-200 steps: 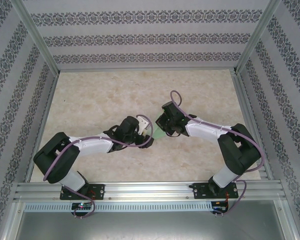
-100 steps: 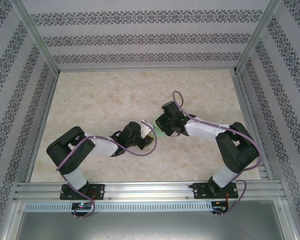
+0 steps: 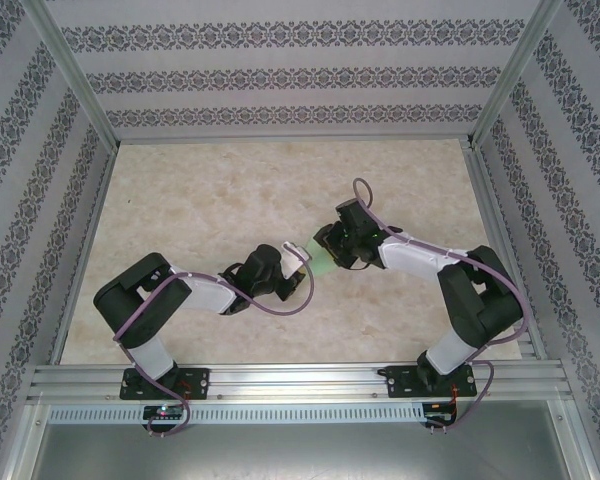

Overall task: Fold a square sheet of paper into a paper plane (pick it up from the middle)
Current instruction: Fourth fold the wing at the center of the table.

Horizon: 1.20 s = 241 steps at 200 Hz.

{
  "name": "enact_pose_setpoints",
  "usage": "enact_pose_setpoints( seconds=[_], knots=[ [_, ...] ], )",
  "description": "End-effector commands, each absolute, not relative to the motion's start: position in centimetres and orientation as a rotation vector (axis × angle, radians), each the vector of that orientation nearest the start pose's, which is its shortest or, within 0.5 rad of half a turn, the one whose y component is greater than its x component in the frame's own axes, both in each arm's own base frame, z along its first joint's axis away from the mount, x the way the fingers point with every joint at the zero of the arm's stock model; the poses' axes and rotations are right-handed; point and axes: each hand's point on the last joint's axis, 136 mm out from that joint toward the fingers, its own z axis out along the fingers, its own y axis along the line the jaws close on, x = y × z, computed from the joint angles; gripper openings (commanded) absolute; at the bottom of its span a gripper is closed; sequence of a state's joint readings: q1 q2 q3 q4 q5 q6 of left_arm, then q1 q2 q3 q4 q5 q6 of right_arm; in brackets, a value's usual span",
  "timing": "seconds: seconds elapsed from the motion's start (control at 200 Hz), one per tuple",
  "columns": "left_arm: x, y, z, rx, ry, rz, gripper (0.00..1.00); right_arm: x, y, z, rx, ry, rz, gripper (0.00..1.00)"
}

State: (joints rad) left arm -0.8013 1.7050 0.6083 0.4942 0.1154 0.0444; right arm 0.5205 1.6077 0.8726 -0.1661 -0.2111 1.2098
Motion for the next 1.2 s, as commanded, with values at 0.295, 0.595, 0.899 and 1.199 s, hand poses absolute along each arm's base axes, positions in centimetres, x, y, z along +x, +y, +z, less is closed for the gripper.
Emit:
enact_pose_setpoints(
  seconds=[0.295,0.595,0.899,1.199],
  knots=[
    [26.1,-33.8,3.9,0.867,2.221,-0.784,0.02,31.0,20.7,10.3,0.332,2.492,1.000,0.59],
    [25.8,-34.4,3.7,0.601,2.360,-0.991,0.01,29.8,20.7,8.3,0.187,2.528,0.975,0.53],
    [26.4,-33.4,3.8,0.396,2.376,-1.048,0.01,29.6,21.2,6.5,0.151,2.576,0.963,0.45],
    [26.7,-32.7,3.4,0.312,2.385,-1.051,0.01,30.0,23.1,5.3,0.112,2.616,1.001,0.39]
  ],
)
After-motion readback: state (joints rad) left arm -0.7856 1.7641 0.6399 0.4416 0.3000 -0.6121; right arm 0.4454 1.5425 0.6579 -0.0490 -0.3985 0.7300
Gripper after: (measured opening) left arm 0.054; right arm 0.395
